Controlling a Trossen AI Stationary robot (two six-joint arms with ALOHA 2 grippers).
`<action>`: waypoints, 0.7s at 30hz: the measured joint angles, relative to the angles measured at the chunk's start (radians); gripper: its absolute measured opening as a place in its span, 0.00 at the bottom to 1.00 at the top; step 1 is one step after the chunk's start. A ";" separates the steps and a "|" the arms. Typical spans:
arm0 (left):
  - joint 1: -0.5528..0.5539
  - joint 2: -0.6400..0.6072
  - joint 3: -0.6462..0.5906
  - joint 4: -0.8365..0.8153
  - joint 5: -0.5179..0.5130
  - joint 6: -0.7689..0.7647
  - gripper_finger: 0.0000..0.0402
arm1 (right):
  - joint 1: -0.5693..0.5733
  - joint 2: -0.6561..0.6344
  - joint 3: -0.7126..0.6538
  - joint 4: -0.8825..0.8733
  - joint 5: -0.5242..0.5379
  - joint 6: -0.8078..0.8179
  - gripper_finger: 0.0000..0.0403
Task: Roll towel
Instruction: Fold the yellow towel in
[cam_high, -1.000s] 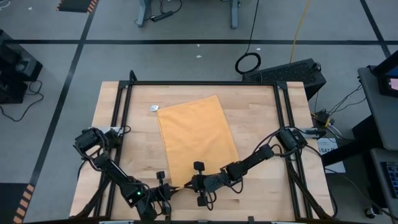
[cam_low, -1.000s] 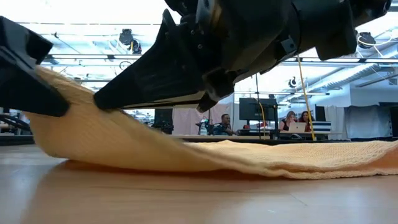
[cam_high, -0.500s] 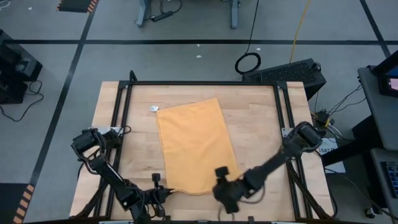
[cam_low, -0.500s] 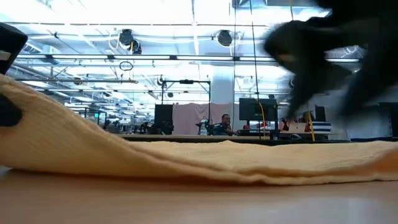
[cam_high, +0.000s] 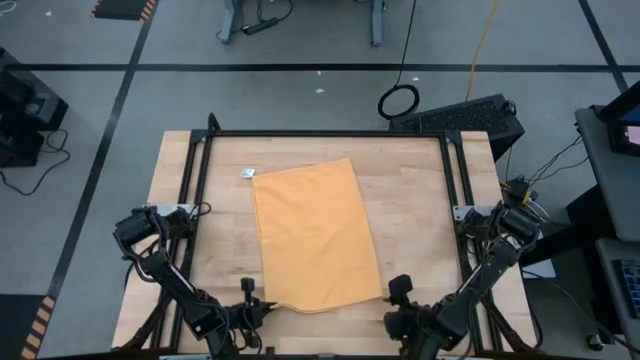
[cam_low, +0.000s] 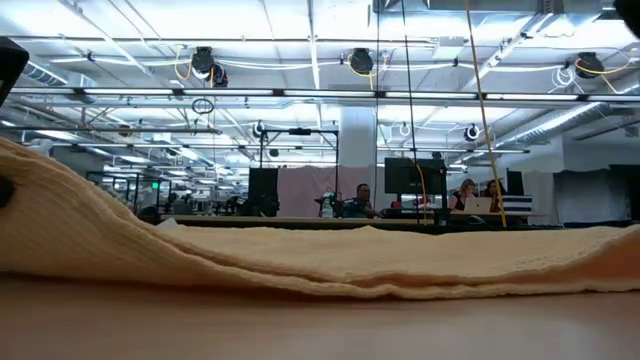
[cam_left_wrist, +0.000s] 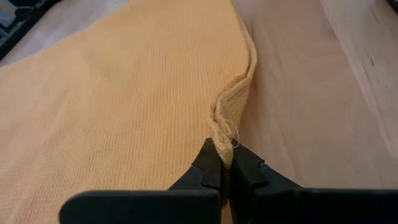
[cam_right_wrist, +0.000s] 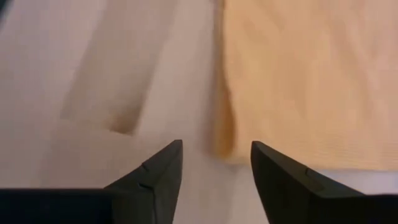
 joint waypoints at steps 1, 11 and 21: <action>0.000 0.000 0.000 -0.002 -0.001 0.000 0.01 | 0.003 0.004 0.000 -0.011 0.020 -0.007 0.44; -0.002 0.000 0.000 -0.025 -0.002 0.000 0.01 | -0.011 0.044 -0.001 -0.083 0.071 -0.246 0.39; -0.002 0.000 0.000 -0.025 -0.002 0.000 0.01 | -0.021 0.044 -0.057 -0.010 0.064 -0.414 0.53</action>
